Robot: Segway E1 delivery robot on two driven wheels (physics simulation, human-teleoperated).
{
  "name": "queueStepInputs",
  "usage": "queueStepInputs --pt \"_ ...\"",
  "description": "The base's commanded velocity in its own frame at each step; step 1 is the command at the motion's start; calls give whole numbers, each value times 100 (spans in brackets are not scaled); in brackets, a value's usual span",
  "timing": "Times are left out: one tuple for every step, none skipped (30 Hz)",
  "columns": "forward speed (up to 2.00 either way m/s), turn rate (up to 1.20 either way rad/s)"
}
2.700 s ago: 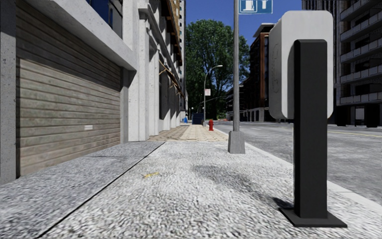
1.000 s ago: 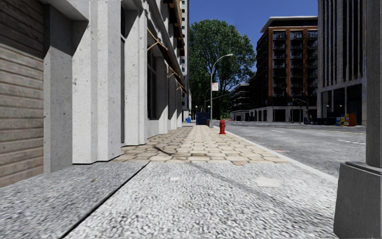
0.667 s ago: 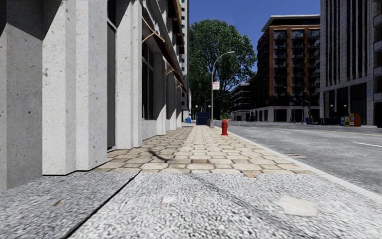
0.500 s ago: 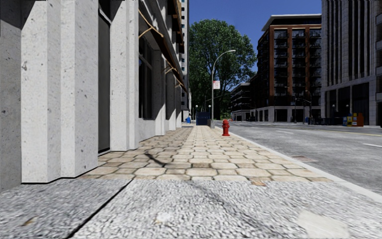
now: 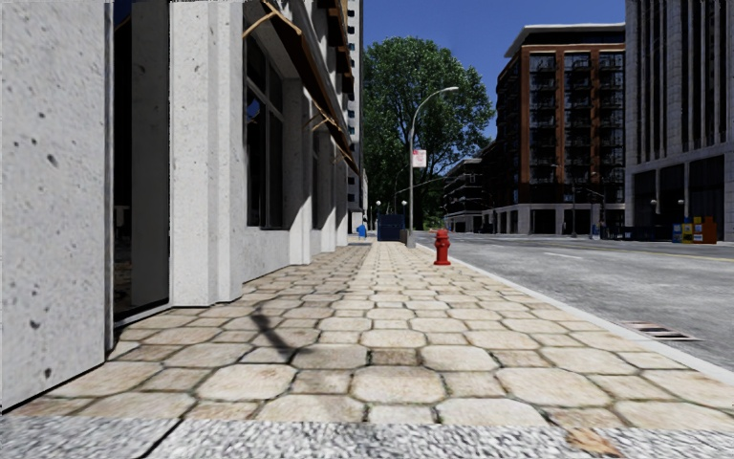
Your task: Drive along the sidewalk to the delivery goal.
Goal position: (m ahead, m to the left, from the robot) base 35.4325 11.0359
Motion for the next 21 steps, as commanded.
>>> queueStepInputs --pt "200 0" --pt "200 0" --pt "200 0" --pt "200 0" --pt "200 0" --pt "200 0" --pt "200 0" --pt "200 0" --pt "200 0" --pt "200 0" --pt "200 0" --pt "200 0" --pt "200 0" --pt "200 0" --pt "200 0" --pt "200 0" --pt "200 0" --pt "200 0" --pt "200 0" --pt "200 0" --pt "200 0"
